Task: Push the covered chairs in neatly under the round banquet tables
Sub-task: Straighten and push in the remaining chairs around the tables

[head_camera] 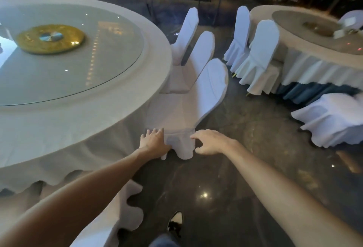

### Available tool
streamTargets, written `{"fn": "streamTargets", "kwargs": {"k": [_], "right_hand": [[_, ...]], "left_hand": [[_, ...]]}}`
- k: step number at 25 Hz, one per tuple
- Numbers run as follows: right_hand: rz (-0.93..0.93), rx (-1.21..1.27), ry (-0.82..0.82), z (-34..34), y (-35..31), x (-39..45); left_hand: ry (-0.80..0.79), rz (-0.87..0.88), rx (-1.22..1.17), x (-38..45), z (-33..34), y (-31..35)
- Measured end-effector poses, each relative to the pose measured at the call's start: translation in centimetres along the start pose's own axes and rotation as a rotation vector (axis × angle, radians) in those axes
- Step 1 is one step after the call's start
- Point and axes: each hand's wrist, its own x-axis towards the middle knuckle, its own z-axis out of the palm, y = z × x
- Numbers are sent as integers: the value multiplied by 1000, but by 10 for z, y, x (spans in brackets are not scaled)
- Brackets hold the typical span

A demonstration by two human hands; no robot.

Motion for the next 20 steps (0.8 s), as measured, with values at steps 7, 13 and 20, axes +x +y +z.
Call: {"fn": "streamTargets", "kwargs": {"k": [7,13,20], "right_hand": [[-128,-76,368,-85,154,66],[-279,-124,549,-138,291,129],[-460,-120,542,-210,406,198]], "left_hand": [[173,0,-67,137,-15,133],[349,-73,-148,241,-8,235],[445,-263,-113,323,-3,331]]}}
